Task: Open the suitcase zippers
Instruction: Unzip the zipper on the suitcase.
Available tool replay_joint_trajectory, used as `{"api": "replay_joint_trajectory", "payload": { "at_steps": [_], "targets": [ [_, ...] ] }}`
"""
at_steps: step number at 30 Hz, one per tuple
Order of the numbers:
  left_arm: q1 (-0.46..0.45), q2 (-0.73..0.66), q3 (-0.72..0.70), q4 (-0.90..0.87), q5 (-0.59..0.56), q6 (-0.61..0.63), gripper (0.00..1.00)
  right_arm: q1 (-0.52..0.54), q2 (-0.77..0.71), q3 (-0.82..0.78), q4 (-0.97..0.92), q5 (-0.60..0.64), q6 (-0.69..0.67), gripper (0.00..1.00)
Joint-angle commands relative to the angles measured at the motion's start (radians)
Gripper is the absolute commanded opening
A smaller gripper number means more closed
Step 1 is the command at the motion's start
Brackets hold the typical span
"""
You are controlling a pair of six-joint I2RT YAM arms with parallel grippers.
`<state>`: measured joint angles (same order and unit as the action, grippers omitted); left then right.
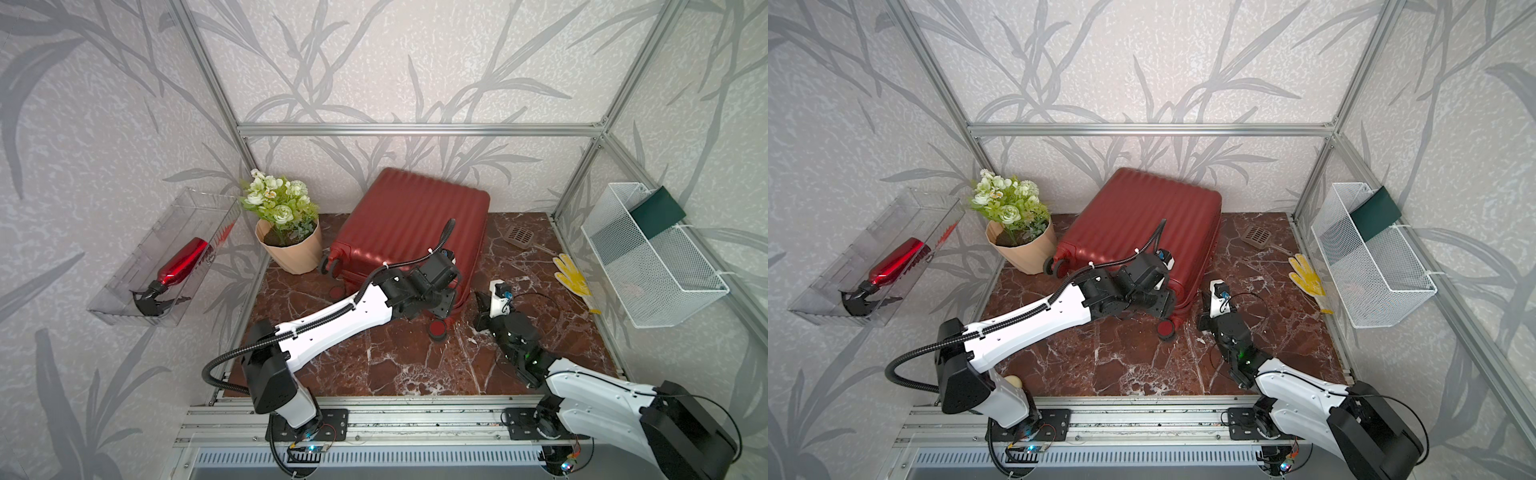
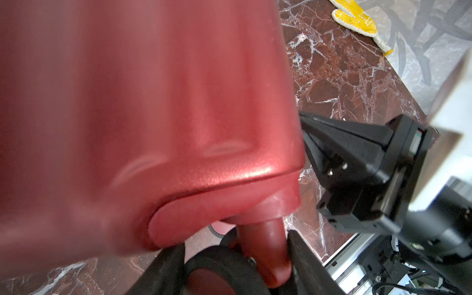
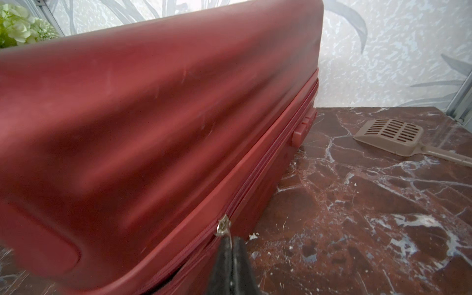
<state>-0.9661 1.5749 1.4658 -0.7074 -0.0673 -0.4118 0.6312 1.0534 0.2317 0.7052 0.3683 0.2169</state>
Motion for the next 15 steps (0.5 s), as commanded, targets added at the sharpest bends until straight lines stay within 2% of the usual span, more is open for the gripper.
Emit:
{"api": "replay_joint_trajectory", "payload": {
  "at_steps": [1, 5, 10, 15],
  "targets": [
    [0.01, -0.132, -0.038, -0.085, 0.023, 0.139, 0.0, -0.099, 0.044, 0.057, -0.02, 0.172, 0.0, 0.0],
    [0.009, -0.204, -0.096, -0.091, 0.056, 0.178, 0.0, -0.174, 0.163, 0.129, 0.018, 0.142, 0.015, 0.0],
    [0.012, -0.32, -0.178, -0.146, -0.05, 0.184, 0.0, -0.276, 0.335, 0.237, 0.082, 0.084, 0.056, 0.0],
    [0.045, -0.438, -0.252, -0.192, -0.169, 0.157, 0.0, -0.373, 0.421, 0.34, 0.059, 0.067, 0.076, 0.0]
  ]
}}
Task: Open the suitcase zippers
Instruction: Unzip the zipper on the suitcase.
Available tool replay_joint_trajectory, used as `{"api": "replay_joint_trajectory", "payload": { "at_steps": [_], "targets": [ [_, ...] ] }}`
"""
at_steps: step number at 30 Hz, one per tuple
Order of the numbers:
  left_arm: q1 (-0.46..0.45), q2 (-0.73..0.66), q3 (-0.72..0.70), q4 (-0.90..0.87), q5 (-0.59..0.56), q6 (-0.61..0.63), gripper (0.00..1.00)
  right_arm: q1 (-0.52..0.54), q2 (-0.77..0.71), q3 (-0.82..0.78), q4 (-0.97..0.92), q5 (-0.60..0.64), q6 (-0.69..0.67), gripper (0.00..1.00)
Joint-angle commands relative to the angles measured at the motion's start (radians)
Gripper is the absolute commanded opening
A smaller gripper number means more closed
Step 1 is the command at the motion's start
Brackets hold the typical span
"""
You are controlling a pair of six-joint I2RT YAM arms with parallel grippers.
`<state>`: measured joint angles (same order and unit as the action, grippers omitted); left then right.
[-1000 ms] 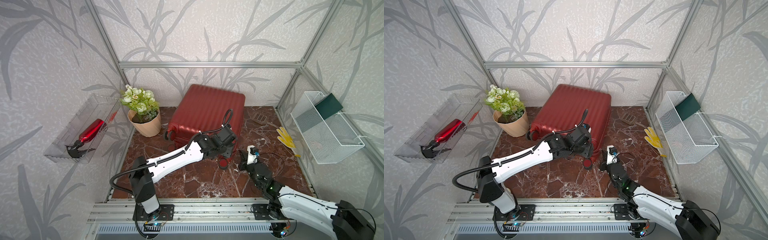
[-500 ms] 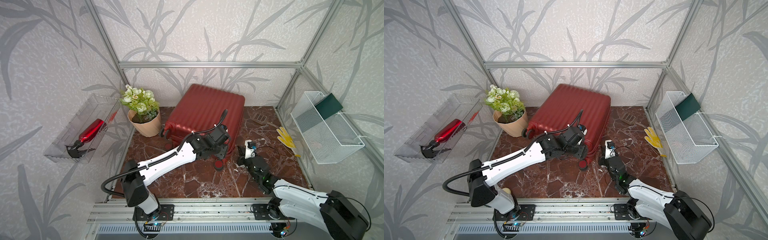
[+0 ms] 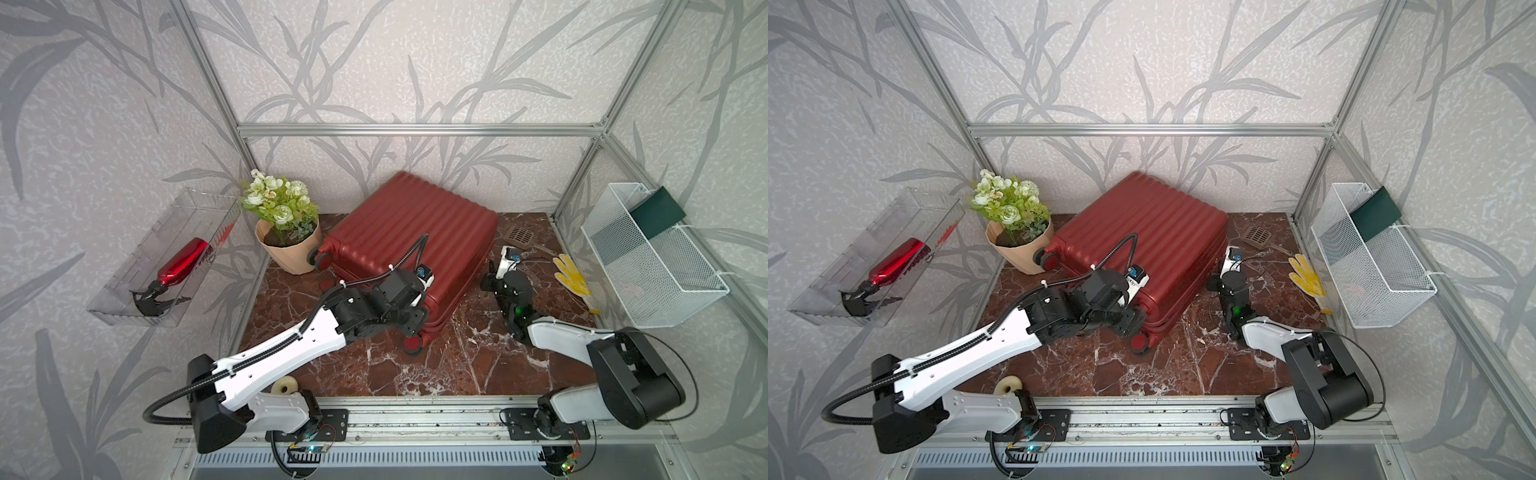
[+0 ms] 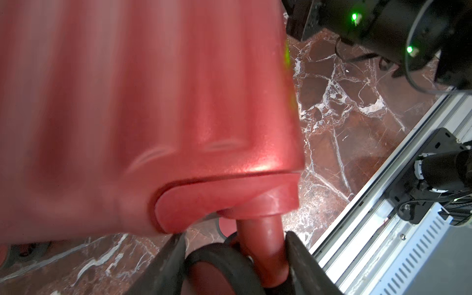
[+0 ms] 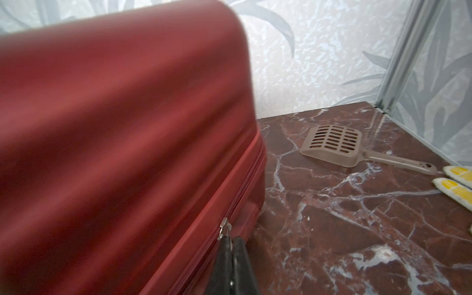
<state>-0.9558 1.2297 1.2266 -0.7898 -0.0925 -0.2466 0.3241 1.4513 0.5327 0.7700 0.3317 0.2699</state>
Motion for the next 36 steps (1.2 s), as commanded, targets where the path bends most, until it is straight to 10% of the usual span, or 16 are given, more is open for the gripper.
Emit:
{"api": "replay_joint_trajectory", "payload": {
  "at_steps": [1, 15, 23, 31, 36],
  "targets": [
    [0.06, -0.11, -0.027, -0.116, -0.166, -0.017, 0.0, -0.079, 0.019, 0.045, -0.009, 0.11, 0.025, 0.0],
    [0.309, 0.042, -0.03, 0.045, -0.101, -0.04, 0.0, -0.067, -0.407, -0.187, -0.231, 0.182, 0.017, 0.0],
    [0.385, 0.309, 0.159, 0.113, -0.087, -0.048, 0.01, 0.154, -0.698, -0.235, -0.488, 0.261, -0.02, 0.0],
    [0.481, 0.544, 0.59, -0.066, -0.126, -0.03, 0.23, 0.468, -0.711, -0.201, -0.612, 0.367, -0.046, 0.0],
    [0.383, 0.327, 0.434, -0.067, -0.117, -0.031, 0.49, 0.5, -0.673, -0.188, -0.639, 0.335, -0.022, 0.0]
  ]
}}
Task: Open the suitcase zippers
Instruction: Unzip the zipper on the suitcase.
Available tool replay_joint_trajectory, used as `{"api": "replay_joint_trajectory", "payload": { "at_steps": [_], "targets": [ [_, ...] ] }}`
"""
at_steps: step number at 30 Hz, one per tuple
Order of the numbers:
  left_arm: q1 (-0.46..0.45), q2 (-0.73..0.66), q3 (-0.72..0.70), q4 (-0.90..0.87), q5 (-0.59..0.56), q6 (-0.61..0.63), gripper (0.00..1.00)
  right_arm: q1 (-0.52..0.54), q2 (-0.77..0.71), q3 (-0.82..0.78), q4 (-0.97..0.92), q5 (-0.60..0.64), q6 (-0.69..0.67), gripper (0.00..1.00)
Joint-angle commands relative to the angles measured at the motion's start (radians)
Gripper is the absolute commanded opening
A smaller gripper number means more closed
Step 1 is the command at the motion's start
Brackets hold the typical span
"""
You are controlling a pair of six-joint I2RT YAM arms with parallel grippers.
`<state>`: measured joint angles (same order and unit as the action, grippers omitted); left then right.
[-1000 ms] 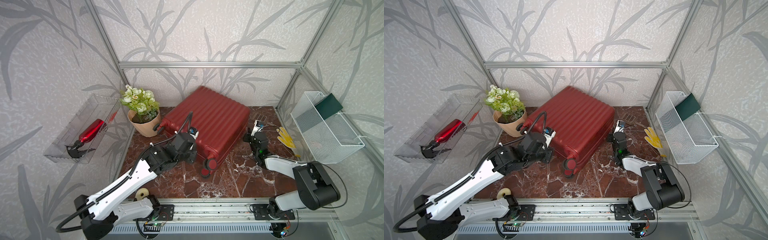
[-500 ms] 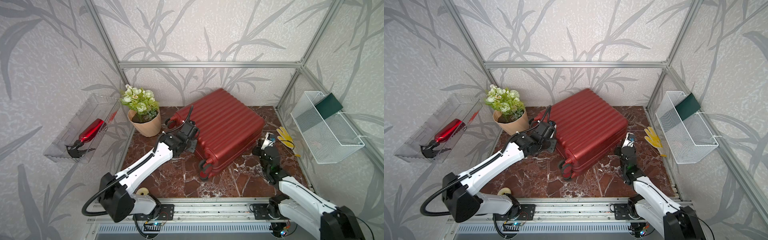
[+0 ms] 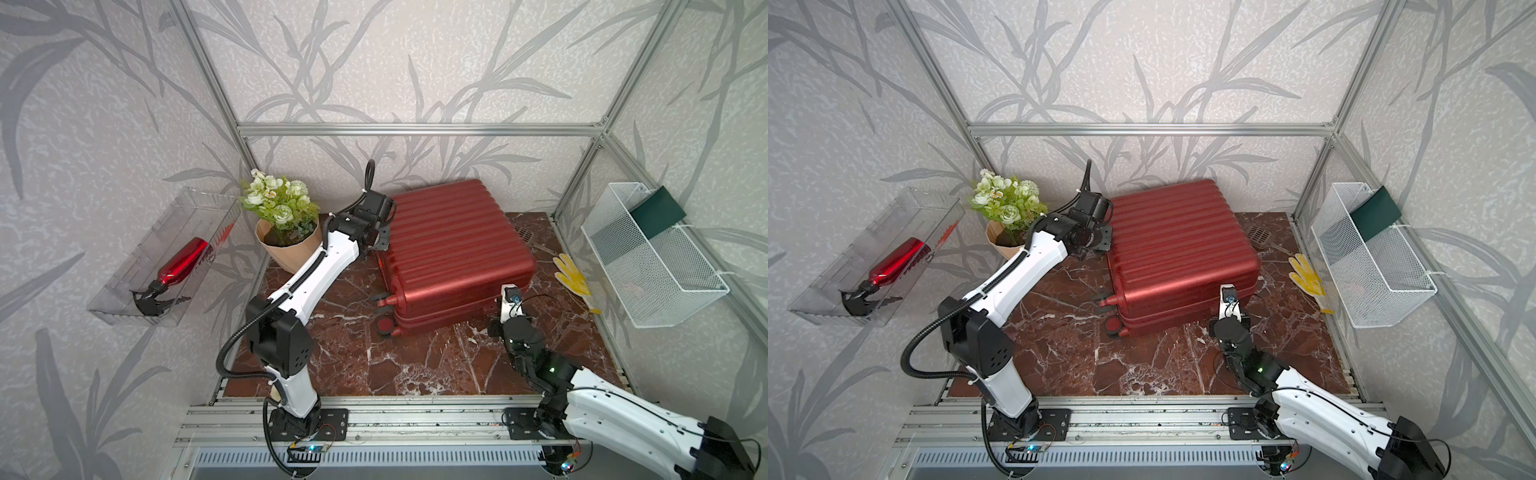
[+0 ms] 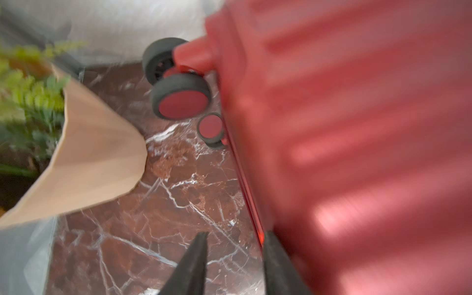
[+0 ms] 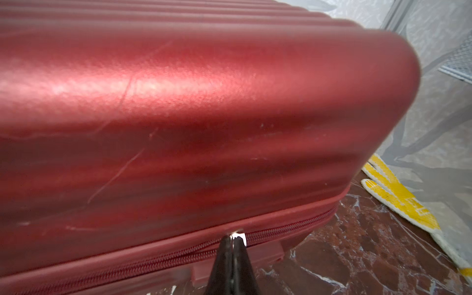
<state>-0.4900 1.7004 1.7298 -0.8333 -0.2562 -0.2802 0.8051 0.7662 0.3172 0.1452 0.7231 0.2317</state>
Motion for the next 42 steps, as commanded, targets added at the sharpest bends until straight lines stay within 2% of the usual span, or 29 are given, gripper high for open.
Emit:
{"api": "replay_joint_trajectory", "payload": {
  "at_steps": [1, 6, 9, 12, 14, 16, 18, 22, 28, 32, 42],
  "targets": [
    [-0.104, -0.211, -0.145, 0.001, 0.053, -0.02, 0.5, 0.019, 0.017, 0.026, -0.001, -0.066, 0.007, 0.0],
    [-0.179, -0.486, -0.384, 0.005, 0.129, -0.197, 0.51, 0.023, 0.031, 0.031, -0.001, -0.106, 0.001, 0.0],
    [-0.209, -0.602, -0.445, -0.014, 0.142, -0.336, 0.48, 0.025, 0.037, 0.028, -0.002, -0.128, 0.018, 0.0],
    [-0.213, -0.687, -0.504, -0.023, 0.221, -0.478, 0.48, 0.025, 0.038, 0.027, -0.013, -0.137, 0.034, 0.0],
    [-0.227, -0.756, -0.593, 0.042, 0.242, -0.593, 0.57, 0.026, 0.029, 0.018, -0.013, -0.144, 0.048, 0.0],
    [-0.23, -0.836, -0.715, 0.168, 0.234, -0.739, 0.7, 0.026, 0.02, 0.01, -0.015, -0.15, 0.058, 0.0],
    [-0.23, -0.895, -0.82, 0.302, 0.215, -0.865, 0.99, 0.025, 0.016, 0.008, -0.017, -0.152, 0.069, 0.0],
    [-0.231, -0.898, -0.894, 0.438, 0.195, -0.997, 0.99, 0.034, 0.018, 0.015, -0.03, -0.16, 0.073, 0.0],
    [-0.234, -0.831, -0.925, 0.617, 0.22, -1.096, 0.99, 0.038, 0.024, 0.02, -0.035, -0.179, 0.064, 0.0],
    [-0.234, -0.808, -0.929, 0.648, 0.182, -1.111, 0.98, 0.04, 0.027, 0.007, -0.027, -0.181, 0.077, 0.0],
    [-0.23, -0.844, -0.996, 0.685, -0.015, -1.104, 0.88, 0.045, 0.001, -0.003, -0.038, -0.194, 0.076, 0.0]
  ]
}}
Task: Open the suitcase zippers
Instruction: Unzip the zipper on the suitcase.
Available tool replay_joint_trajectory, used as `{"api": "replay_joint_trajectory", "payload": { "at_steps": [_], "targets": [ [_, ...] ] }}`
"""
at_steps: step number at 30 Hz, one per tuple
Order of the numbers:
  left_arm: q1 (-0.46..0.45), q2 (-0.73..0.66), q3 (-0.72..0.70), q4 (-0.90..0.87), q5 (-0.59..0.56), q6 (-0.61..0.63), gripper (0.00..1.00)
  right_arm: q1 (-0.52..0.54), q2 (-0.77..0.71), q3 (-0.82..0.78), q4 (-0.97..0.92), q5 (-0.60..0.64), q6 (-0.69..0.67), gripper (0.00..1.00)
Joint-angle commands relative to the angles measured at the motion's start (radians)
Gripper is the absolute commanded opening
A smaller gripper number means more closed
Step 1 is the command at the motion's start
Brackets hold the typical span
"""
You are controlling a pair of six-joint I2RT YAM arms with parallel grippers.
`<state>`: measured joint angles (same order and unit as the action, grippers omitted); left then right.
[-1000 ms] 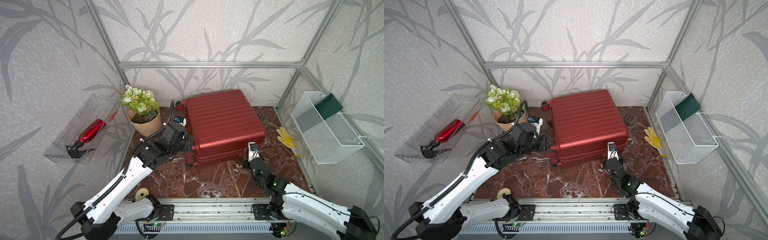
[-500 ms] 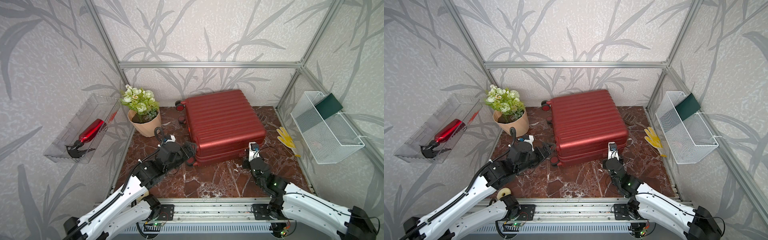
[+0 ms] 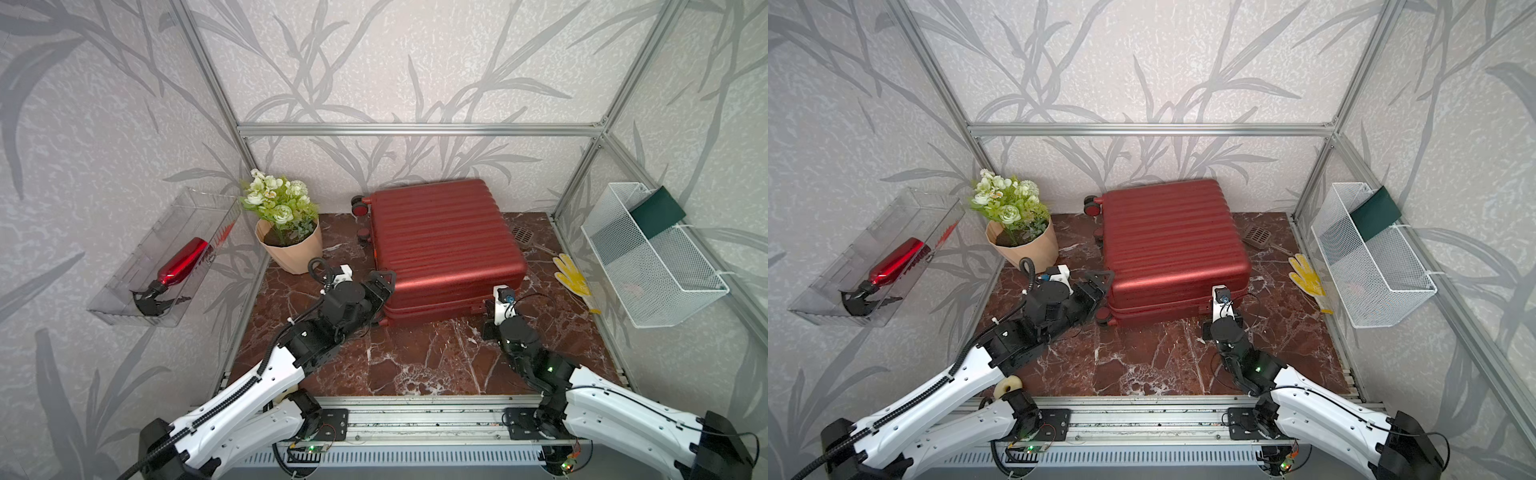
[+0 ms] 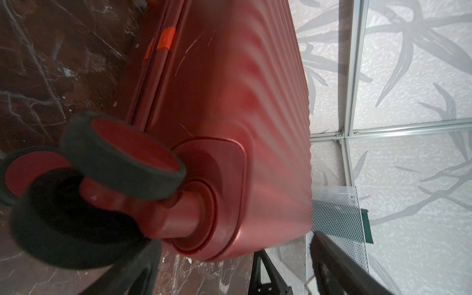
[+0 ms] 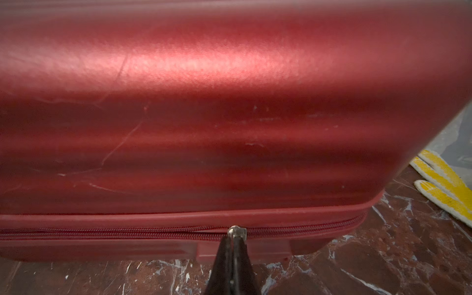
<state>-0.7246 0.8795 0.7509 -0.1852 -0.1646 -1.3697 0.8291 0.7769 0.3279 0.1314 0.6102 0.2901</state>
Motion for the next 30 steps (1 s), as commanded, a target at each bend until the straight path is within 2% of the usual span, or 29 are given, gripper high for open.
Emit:
{"api": "replay_joint_trajectory", "payload": {
  "at_steps": [1, 6, 12, 17, 20, 23, 27, 30],
  "targets": [
    [0.006, -0.029, -0.022, 0.032, -0.121, -0.009, 0.86, 0.021, -0.014, -0.017, -0.024, -0.082, 0.017, 0.0],
    [0.037, -0.058, -0.099, 0.065, -0.177, -0.038, 0.81, 0.024, -0.017, -0.027, -0.013, -0.087, 0.027, 0.0],
    [0.11, 0.007, -0.124, 0.164, -0.126, -0.053, 0.78, 0.03, 0.005, -0.027, 0.013, -0.104, 0.03, 0.0],
    [0.138, 0.044, -0.124, 0.209, -0.13, -0.056, 0.69, 0.033, 0.009, -0.026, 0.02, -0.104, 0.026, 0.0],
    [0.144, 0.052, -0.117, 0.211, -0.123, -0.051, 0.58, 0.033, 0.005, -0.03, 0.023, -0.095, 0.016, 0.0],
    [0.157, 0.054, -0.12, 0.21, -0.108, -0.045, 0.42, 0.032, 0.002, -0.035, 0.037, -0.077, -0.005, 0.0],
    [0.208, 0.063, -0.12, 0.192, -0.052, -0.031, 0.2, 0.033, -0.006, -0.054, 0.063, 0.008, -0.035, 0.0],
    [0.256, 0.054, -0.102, 0.119, -0.026, -0.003, 0.1, 0.031, -0.035, -0.066, 0.053, 0.069, -0.045, 0.0]
  ]
}}
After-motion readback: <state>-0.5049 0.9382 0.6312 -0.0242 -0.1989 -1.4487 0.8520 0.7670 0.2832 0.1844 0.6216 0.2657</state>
